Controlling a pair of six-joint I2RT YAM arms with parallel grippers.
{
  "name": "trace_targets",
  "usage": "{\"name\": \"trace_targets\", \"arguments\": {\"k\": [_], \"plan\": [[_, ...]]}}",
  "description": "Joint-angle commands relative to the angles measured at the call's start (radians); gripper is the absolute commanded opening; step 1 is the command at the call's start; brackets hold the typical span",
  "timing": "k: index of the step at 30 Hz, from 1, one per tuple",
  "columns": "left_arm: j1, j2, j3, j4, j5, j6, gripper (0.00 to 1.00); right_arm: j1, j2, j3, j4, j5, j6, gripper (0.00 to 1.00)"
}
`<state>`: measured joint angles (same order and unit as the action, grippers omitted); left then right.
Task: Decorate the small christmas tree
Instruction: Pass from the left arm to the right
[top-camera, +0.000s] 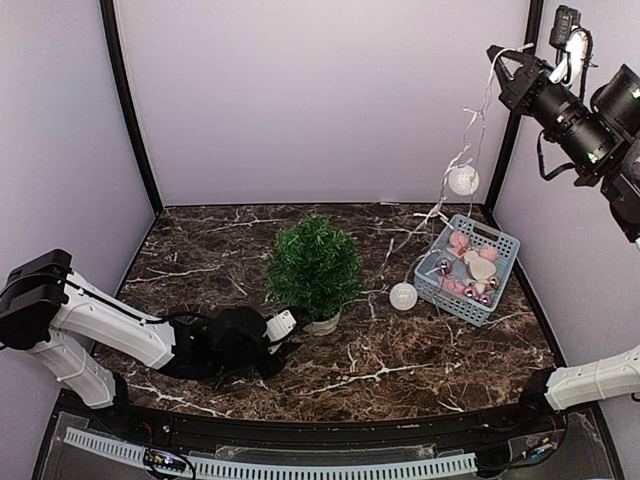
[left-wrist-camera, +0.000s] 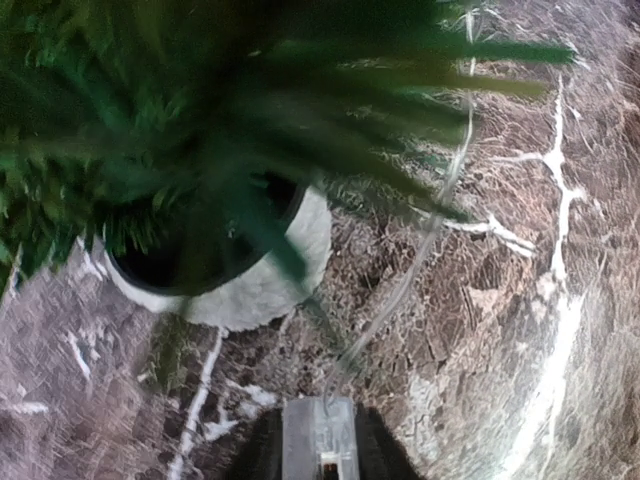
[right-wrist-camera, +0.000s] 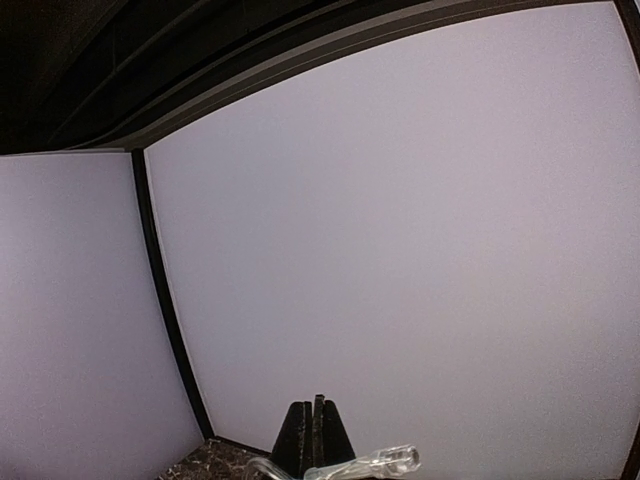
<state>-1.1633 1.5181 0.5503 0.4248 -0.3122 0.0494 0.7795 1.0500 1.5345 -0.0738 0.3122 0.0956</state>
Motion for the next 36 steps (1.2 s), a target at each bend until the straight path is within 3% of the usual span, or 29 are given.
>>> {"name": "trace_targets", "arguments": {"k": [1,5,7,13,19,24,28,36], "plan": [[-0.004,0.032,0.005,-0.048,-0.015,-0.036,0.33,-0.006,-0.001,-0.01,-0.009,-0.094,0.007,0.0],[-0.004,-0.001,-0.003,-0.058,-0.008,-0.045,0.55,-0.006,0.0,-0.018,-0.02,-0.155,0.002,0.0],[-0.004,-0.043,-0.01,-0.07,-0.007,-0.068,0.75,-0.007,-0.002,-0.017,-0.025,-0.167,-0.002,0.0],[-0.004,-0.252,-0.036,-0.164,0.022,-0.1,0.98,-0.006,-0.004,-0.024,-0.027,-0.187,-0.017,0.0],[-0.004,-0.498,-0.004,-0.333,0.017,-0.118,0.99,-0.007,-0.006,-0.026,-0.022,-0.209,-0.015,0.0],[-0.004,-0.586,0.173,-0.334,0.071,-0.112,0.99,-0.006,-0.009,0.001,-0.025,-0.25,-0.003,0.0],[-0.004,-0.464,0.348,-0.271,0.179,-0.121,0.99,-0.006,-0.019,0.006,-0.013,-0.268,0.006,0.0],[-0.004,-0.055,0.678,-0.27,0.352,-0.206,0.99,-0.007,-0.027,0.011,-0.002,-0.298,0.018,0.0]]}}
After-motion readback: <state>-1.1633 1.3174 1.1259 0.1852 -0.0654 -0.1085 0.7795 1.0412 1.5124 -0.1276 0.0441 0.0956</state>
